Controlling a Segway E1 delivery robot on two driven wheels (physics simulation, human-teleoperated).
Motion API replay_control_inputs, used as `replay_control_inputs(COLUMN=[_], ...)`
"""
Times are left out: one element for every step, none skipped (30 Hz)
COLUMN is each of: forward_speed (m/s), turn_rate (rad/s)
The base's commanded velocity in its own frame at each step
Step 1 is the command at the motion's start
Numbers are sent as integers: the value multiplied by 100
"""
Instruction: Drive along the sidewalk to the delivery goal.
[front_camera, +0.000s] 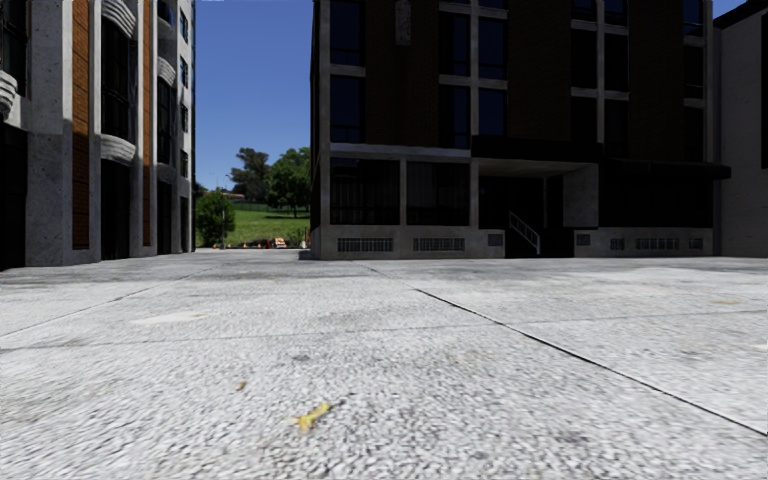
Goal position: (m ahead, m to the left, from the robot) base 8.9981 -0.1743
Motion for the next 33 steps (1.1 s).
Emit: replay_control_inputs(forward_speed=[200, 200, 200, 200, 200, 200, 200, 200, 200, 200, 200, 200, 200, 200, 200, 200, 200, 200, 200, 200, 200, 200, 200, 200, 200, 200, 200, 200, 200, 200, 200, 200, 200], turn_rate=[0, 0, 0, 0, 0, 0, 0, 0, 0, 0, 0, 0, 0, 0, 0, 0, 0, 0, 0, 0, 0, 0, 0, 0, 0, 0, 0, 0, 0, 0, 0, 0, 0])
